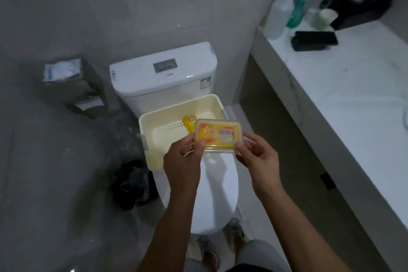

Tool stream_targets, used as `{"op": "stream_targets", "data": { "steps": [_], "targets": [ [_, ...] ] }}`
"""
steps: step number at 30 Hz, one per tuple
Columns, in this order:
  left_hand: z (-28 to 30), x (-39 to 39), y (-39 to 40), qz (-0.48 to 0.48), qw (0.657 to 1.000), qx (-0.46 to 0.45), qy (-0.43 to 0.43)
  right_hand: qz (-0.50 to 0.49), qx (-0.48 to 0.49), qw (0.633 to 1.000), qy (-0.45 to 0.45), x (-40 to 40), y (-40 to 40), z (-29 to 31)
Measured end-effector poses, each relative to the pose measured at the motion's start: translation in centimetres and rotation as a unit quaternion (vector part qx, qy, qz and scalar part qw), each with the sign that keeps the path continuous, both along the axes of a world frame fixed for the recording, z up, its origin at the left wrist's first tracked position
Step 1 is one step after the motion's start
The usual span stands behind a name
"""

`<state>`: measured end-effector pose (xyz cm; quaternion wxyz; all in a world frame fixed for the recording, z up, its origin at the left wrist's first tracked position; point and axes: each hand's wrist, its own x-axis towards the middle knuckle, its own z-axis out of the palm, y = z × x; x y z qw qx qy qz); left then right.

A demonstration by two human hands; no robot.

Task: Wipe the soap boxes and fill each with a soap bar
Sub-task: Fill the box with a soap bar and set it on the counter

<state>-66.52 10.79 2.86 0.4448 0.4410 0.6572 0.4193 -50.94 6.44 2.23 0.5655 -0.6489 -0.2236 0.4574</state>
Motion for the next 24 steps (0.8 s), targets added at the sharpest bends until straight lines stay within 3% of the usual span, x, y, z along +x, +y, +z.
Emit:
{"op": "stream_targets", "data": {
  "steps": [4, 10, 24],
  "targets": [
    [3.6, 1.7, -0.9, -0.05, 0.996, 0.062, -0.044, -0.041, 0.048, 0.998, 0.014, 1.2, -2.0, 4.1],
    [7.1, 5.7, -2.9, -0.1, 0.989, 0.068, -0.088, -0.11, 0.072, 0.991, -0.012, 4.7, -5.5, 7.3],
    [9.9, 23.3, -11.9, -0.197, 0.971, 0.068, -0.121, -0.238, 0.082, 0.967, -0.033, 20.3, -17.2, 8.9]
  ]
}}
